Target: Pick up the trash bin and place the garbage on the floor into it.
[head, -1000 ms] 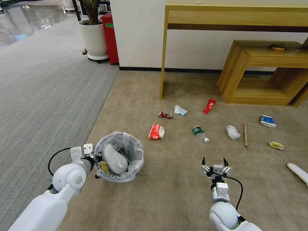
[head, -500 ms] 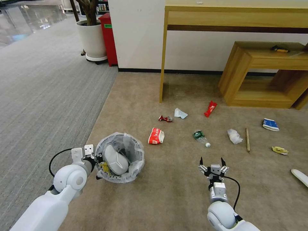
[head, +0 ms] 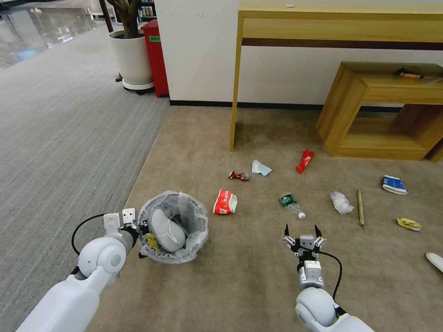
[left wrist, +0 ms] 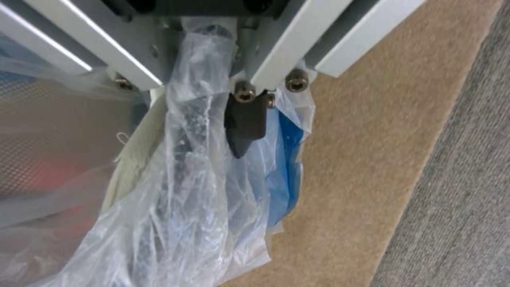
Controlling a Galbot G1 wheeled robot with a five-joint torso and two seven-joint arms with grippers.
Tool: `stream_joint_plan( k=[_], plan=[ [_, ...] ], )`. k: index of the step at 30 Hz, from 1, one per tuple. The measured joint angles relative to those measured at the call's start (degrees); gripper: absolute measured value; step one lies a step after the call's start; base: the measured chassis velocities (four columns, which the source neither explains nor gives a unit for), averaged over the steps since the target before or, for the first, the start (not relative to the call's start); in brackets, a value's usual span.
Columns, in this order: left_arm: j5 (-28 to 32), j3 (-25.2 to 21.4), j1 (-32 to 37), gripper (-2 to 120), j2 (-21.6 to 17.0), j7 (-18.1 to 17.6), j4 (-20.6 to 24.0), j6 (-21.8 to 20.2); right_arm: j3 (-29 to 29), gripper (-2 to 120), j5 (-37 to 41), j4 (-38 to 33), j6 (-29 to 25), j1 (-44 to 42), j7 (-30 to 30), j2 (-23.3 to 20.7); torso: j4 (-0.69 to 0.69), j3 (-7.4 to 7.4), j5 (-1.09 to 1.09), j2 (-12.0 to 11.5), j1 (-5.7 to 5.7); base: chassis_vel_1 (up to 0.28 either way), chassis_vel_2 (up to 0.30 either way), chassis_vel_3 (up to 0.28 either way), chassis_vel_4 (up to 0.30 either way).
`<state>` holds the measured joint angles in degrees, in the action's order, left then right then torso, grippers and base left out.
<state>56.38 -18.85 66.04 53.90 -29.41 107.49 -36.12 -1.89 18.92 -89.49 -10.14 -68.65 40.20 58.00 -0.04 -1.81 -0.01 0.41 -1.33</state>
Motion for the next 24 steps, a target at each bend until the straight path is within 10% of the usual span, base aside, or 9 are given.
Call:
stream_joint_plan(
  k=[24],
  plan=[
    [-0.4,0.5,-0.2,0,0.3,-0.2,0.0,0.0,-2.1,100,1.6,0.6,-0.2,2.6,-0.1,0.0,0.00,-0.01,0.00,0.0,0.00,-0.075,0.071,0.078,-0.072]
  ],
)
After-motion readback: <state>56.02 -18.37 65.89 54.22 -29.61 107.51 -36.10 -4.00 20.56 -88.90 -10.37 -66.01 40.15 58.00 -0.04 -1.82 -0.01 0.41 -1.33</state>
